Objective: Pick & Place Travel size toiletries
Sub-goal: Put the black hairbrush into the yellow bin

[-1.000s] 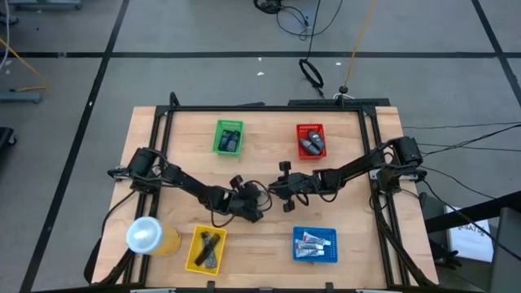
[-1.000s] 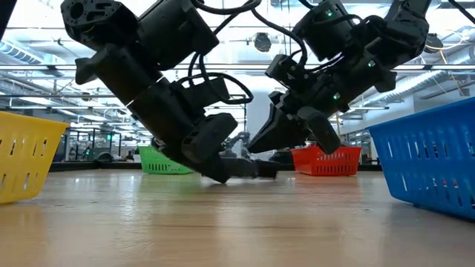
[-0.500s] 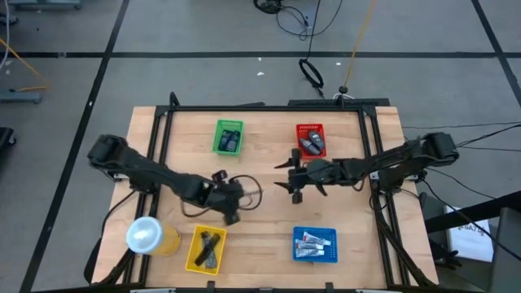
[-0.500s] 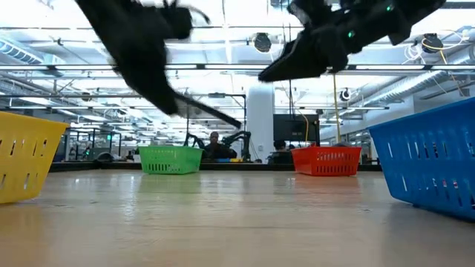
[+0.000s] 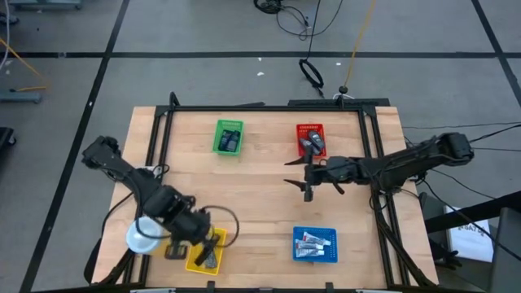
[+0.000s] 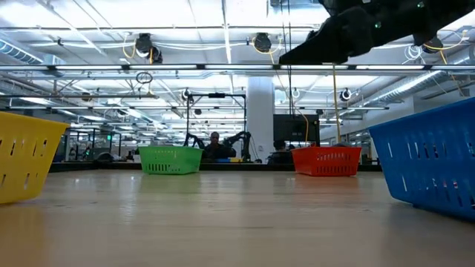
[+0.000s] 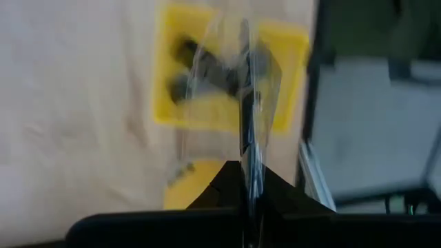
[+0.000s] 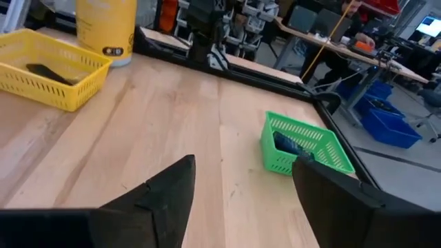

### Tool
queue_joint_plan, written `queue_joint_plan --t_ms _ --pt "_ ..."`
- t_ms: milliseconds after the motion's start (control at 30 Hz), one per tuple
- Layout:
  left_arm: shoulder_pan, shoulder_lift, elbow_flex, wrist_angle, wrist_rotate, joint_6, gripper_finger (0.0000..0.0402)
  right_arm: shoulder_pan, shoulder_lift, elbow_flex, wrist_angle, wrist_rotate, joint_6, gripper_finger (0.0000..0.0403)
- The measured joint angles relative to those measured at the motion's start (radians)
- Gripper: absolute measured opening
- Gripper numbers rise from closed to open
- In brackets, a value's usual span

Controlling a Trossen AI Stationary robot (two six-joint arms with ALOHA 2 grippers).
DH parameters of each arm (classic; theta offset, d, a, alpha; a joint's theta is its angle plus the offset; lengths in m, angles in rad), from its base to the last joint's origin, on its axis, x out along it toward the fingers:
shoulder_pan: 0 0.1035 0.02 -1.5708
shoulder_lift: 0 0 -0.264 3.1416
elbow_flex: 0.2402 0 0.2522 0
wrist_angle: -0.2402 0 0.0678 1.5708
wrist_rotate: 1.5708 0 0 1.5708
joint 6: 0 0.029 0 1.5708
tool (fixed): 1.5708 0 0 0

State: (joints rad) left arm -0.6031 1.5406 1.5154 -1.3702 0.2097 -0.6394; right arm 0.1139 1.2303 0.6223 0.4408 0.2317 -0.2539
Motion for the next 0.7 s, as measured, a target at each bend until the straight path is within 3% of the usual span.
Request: queue_joint_plan --t_ms 100,500,700 --pt "-0.018 0.037 -0.001 -0.007 0.054 0.104 0.0003 0.008 -0.019 -0.015 -0.002 0.0 -0.001 0.0234" --pt "0.074 0.36 0.034 -0.153 0.09 0.787 0.0004 0.06 -0.066 -0.022 0.015 0.001 -0.023 0.0232" --pt "0.072 0.452 0.085 -0.198 0.103 1.081 0.0011 0.058 -0.066 -0.022 0.027 0.003 -0.024 0.023"
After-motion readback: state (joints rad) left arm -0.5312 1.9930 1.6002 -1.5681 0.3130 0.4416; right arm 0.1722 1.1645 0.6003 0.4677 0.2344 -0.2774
